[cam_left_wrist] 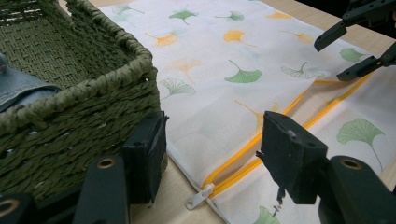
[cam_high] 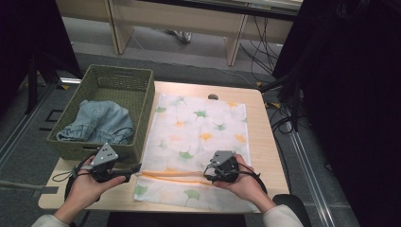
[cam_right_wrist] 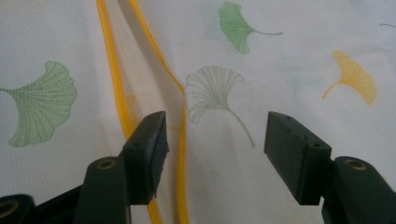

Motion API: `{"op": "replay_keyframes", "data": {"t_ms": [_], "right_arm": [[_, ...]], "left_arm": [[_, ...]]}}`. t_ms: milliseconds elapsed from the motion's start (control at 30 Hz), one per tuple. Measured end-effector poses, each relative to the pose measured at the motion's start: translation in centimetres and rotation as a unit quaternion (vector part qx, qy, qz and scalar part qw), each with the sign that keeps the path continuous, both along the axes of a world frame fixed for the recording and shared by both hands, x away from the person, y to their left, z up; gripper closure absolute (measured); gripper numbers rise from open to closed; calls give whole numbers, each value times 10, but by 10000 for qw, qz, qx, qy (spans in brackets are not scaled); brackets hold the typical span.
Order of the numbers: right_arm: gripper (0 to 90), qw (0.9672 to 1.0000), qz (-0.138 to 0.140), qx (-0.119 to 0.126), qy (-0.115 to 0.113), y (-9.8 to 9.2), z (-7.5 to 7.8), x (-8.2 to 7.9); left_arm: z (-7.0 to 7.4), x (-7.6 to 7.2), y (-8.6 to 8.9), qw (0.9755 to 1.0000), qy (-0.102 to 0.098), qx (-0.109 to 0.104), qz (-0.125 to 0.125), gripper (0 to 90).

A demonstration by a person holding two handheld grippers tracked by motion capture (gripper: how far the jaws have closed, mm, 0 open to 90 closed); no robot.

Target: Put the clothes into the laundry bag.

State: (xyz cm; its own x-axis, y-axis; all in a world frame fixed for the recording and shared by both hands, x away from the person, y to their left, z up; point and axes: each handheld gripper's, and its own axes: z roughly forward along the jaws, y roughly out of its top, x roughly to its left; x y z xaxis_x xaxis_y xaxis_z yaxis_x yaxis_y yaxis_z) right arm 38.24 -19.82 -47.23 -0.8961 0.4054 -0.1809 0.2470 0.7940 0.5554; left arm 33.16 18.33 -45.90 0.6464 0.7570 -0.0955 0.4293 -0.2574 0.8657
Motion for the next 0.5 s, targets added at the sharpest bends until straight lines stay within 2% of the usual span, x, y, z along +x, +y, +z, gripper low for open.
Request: {"op": "replay_keyframes", "data": {"t_ms": [33, 67, 100, 133, 200, 233, 300, 367, 400, 500], "right_arm": [[409, 9999, 117, -22, -67, 2, -1, 2], [411, 10000, 41, -19, 76, 5, -2, 1], [412, 9999, 148, -73, -27, 8, -3, 3], [416, 9998, 180, -65, 42, 10, -4, 3], [417, 9997, 227, -125, -12, 15, -6, 4], [421, 9997, 204, -136, 91, 18, -7, 4], [422, 9992, 317, -224, -48, 20, -9, 6], [424, 9993, 296, -220, 10, 22, -10, 7], [434, 9990, 337, -292, -80, 24, -12, 8], [445, 9988, 319, -354, -72, 25, -13, 9]], "left_arm": [[0, 0, 0, 10000, 0, 9, -3, 401], [0, 0, 0, 10000, -1, 11, -8, 400], [0, 0, 0, 10000, 2, 6, -9, 401], [0, 0, 0, 10000, 1, 8, -6, 401], [0, 0, 0, 10000, 3, 6, -2, 401], [0, 0, 0, 10000, 10, -10, 6, 401], [0, -1, 0, 10000, 8, -6, 6, 401], [0, -1, 0, 10000, 7, -11, 8, 401], [0, -1, 0, 10000, 3, -10, 8, 401], [0, -1, 0, 10000, 10, -7, 7, 401]]}}
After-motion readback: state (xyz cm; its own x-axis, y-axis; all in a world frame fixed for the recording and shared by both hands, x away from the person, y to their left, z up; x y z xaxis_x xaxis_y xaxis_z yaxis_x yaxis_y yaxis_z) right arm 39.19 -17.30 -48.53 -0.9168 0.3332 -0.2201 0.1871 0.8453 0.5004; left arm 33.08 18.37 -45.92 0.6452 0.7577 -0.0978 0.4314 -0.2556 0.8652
